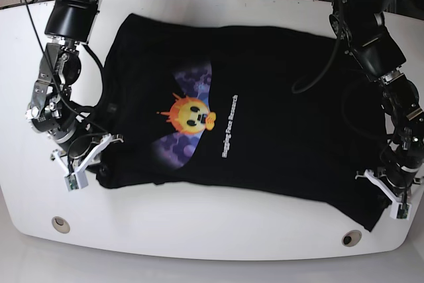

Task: Layout the t-shirt on the table in an organized manner, then fold the t-shirt properly
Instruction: 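Lift the shirt by the hem and pull it toward the table edge, then drag the shirt back with both grippers to lay it flat, then adjust grips on the shirt edge and pull it taut with both grippers, then release the edge and move both grippers to the shirt's hem corners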

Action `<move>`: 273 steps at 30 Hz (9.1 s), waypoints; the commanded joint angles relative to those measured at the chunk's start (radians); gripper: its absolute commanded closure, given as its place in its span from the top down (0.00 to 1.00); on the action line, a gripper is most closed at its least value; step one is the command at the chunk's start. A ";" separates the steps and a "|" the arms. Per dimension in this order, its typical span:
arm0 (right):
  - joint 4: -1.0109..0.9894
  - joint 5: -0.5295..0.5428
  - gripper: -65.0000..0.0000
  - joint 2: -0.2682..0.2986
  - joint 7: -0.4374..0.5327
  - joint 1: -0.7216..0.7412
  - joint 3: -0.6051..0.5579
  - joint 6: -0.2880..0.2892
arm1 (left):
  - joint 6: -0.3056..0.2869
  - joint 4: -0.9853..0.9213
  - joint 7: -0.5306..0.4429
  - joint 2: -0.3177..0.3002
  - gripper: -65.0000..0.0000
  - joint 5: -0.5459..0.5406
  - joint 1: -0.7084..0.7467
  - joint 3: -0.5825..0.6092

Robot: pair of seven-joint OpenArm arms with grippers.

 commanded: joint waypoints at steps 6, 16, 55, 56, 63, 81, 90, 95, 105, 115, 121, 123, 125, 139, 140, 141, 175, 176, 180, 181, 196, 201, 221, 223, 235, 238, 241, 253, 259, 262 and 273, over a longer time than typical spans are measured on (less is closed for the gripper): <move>0.020 0.006 0.01 0.108 0.021 0.201 -0.062 0.001 | 0.010 0.177 0.111 -0.011 0.00 -0.008 -0.160 -0.001; -0.034 0.008 0.01 0.232 -0.055 0.603 -0.188 0.081 | 0.010 0.274 0.295 -0.019 0.00 -0.008 -0.459 0.001; 0.176 0.098 0.01 0.161 -0.064 -0.166 0.142 0.135 | 0.005 0.439 0.343 -0.011 0.00 -0.162 0.185 -0.008; 0.176 0.098 0.01 0.154 -0.048 -0.200 0.144 0.135 | 0.005 0.439 0.343 -0.011 0.00 -0.174 0.216 -0.018; 0.176 0.098 0.01 0.123 0.004 -0.344 0.144 0.135 | 0.005 0.439 0.341 -0.011 0.00 -0.231 0.388 -0.097; 0.178 0.107 0.01 0.083 0.004 -0.507 0.145 0.135 | 0.005 0.439 0.341 -0.011 0.00 -0.239 0.563 -0.108; 0.241 0.106 0.01 0.054 0.002 -0.588 0.140 0.133 | 0.005 0.439 0.341 -0.012 0.00 -0.239 0.643 -0.108; 0.265 0.100 0.01 0.031 0.001 -0.623 0.144 0.130 | 0.005 0.439 0.341 -0.014 0.00 -0.239 0.696 -0.108; 0.265 0.100 0.01 0.029 0.001 -0.695 0.144 0.127 | 0.005 0.438 0.343 -0.019 0.00 -0.234 0.765 -0.102; 0.265 0.100 0.27 0.028 0.001 -0.763 0.144 0.124 | -0.064 0.438 0.347 -0.081 0.23 -0.232 0.816 -0.022; 0.273 0.098 0.77 0.002 0.001 -0.806 0.148 0.124 | -0.073 0.436 0.347 -0.088 0.72 -0.231 0.818 -0.022; 0.288 0.098 0.83 -0.003 0.001 -0.820 0.163 0.129 | -0.075 0.436 0.347 -0.089 0.78 -0.231 0.818 -0.024; 0.311 0.106 0.84 -0.006 0.001 -0.837 0.173 0.132 | -0.076 0.436 0.347 -0.091 0.76 -0.231 0.818 -0.033; 0.379 0.098 0.84 -0.034 0.001 -0.899 0.269 0.130 | -0.117 0.435 0.347 -0.170 0.75 -0.232 0.808 -0.205; 0.379 0.098 0.84 -0.040 0.001 -0.898 0.285 0.132 | -0.117 0.435 0.347 -0.175 0.75 -0.232 0.805 -0.219; 0.379 0.100 0.84 -0.043 0.001 -0.898 0.292 0.132 | -0.117 0.436 0.347 -0.178 0.75 -0.232 0.799 -0.225; 0.380 0.345 0.56 -0.049 0.001 -0.826 0.051 0.132 | -0.117 0.466 0.343 -0.174 0.75 -0.235 0.672 -0.318; 0.380 0.344 0.52 -0.049 0.001 -0.826 0.047 0.133 | -0.117 0.466 0.343 -0.167 0.75 -0.235 0.672 -0.303; 0.372 0.342 0.28 -0.049 0.001 -0.823 0.044 0.132 | -0.117 0.464 0.343 -0.111 0.74 -0.232 0.670 -0.245; 0.365 0.342 0.23 -0.049 0.001 -0.821 0.044 0.130 | -0.117 0.464 0.343 -0.095 0.74 -0.232 0.670 -0.243; 0.178 0.141 0.14 -0.049 0.016 -0.775 0.042 0.135 | -0.117 0.446 0.341 -0.025 0.57 -0.134 0.647 -0.200; 0.110 0.100 0.14 -0.040 0.048 -0.774 0.044 0.135 | -0.117 0.424 0.341 -0.029 0.57 -0.133 0.652 -0.203; 0.093 -0.150 0.14 0.032 0.053 -0.778 0.087 0.226 | -0.117 0.427 0.341 0.000 0.57 -0.137 0.746 -0.203; 0.092 -0.161 0.14 0.026 0.053 -0.778 0.119 0.226 | -0.117 0.427 0.341 0.012 0.57 -0.137 0.752 -0.205; 0.092 -0.204 0.14 0.012 0.050 -0.780 0.180 0.226 | -0.117 0.427 0.343 0.041 0.57 -0.134 0.805 -0.208; 0.101 -0.212 0.14 -0.006 0.050 -0.778 0.177 0.226 | -0.117 0.427 0.343 0.041 0.57 -0.136 0.807 -0.208; 0.130 -0.212 0.15 -0.015 0.048 -0.778 0.173 0.226 | -0.117 0.429 0.343 0.034 0.57 -0.137 0.793 -0.206; 0.374 -0.213 0.61 -0.095 -0.047 -0.767 0.179 0.226 | -0.117 0.439 0.347 0.035 0.57 -0.134 0.571 -0.211; 0.385 -0.213 0.76 -0.107 -0.052 -0.678 0.179 0.226 | -0.117 0.433 0.347 0.035 0.77 -0.128 0.469 -0.159; 0.376 -0.215 0.77 -0.104 -0.052 -0.623 0.179 0.226 | -0.117 0.418 0.347 0.038 0.87 -0.128 0.425 -0.154; 0.164 -0.321 0.77 -0.103 -0.047 -0.276 0.177 0.226 | -0.104 0.219 0.343 0.038 0.88 -0.131 0.224 -0.153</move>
